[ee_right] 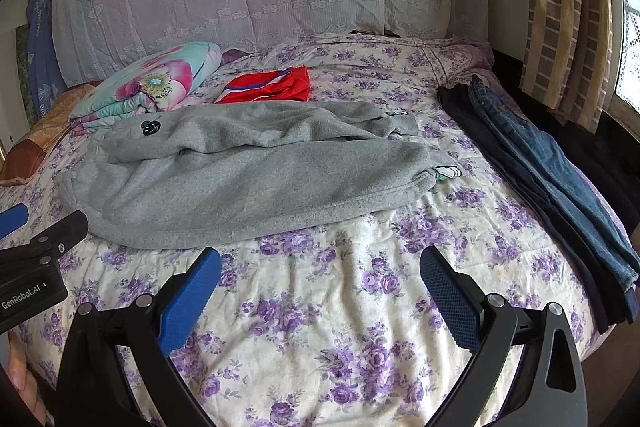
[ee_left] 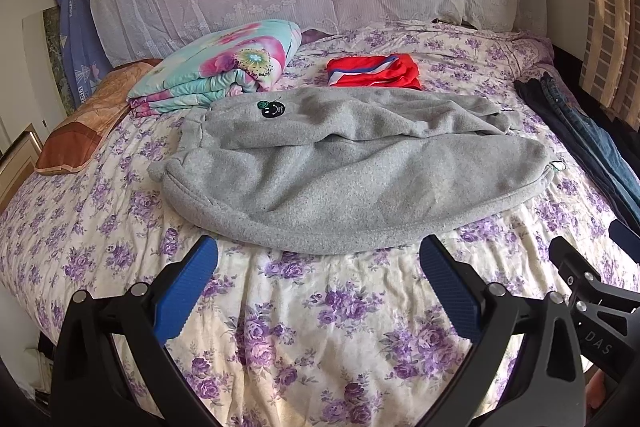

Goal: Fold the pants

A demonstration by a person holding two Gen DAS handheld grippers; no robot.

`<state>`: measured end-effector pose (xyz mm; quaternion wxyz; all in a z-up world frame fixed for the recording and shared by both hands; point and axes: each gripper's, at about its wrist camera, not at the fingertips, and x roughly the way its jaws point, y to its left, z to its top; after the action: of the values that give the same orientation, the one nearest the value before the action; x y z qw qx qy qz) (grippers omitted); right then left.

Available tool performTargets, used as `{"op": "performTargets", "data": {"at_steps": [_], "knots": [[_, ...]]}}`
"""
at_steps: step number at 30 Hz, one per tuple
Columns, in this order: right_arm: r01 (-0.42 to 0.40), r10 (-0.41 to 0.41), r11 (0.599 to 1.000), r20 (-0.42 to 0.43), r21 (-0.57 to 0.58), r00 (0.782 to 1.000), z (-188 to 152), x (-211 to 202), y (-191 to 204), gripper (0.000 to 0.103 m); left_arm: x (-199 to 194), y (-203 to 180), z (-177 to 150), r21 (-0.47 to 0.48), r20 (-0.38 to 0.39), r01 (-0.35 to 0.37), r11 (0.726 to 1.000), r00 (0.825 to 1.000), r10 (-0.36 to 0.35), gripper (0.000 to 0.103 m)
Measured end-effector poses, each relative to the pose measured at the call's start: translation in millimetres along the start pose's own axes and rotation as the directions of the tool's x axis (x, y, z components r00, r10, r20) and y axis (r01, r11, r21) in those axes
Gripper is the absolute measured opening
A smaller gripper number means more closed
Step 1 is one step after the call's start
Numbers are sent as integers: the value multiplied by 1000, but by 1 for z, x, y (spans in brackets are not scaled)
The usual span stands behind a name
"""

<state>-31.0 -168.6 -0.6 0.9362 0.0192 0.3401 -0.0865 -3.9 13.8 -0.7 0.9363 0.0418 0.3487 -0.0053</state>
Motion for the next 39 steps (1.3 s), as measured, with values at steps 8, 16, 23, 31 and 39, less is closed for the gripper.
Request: {"op": "performTargets", "data": {"at_steps": [8,16,23,31,39], "knots": [[-2,2,1000,-2,-12,1000,-1,2,7,100,1,3,-1,-6,-4,-1,1000,1000,1,98],[-1,1,1000,-1,-12,1000,0,2,8,100,1,4,-1,-6,-4,-1,1000,1000,1,98],[-1,1,1000,-1,-10,1000,0,1,7,100,1,3,-1,-5,-4,0,1000,1000,0,98],[-1,1,1000,-1,-11,1000,-1,1,8,100,1,1,-1,-7,-5,-1,1000,1000,1,98],[-1,1,1000,-1,-11,1000,-1,2,7,100,1,2,-1,-6,-6,-2,1000,1000,2,98]]}}
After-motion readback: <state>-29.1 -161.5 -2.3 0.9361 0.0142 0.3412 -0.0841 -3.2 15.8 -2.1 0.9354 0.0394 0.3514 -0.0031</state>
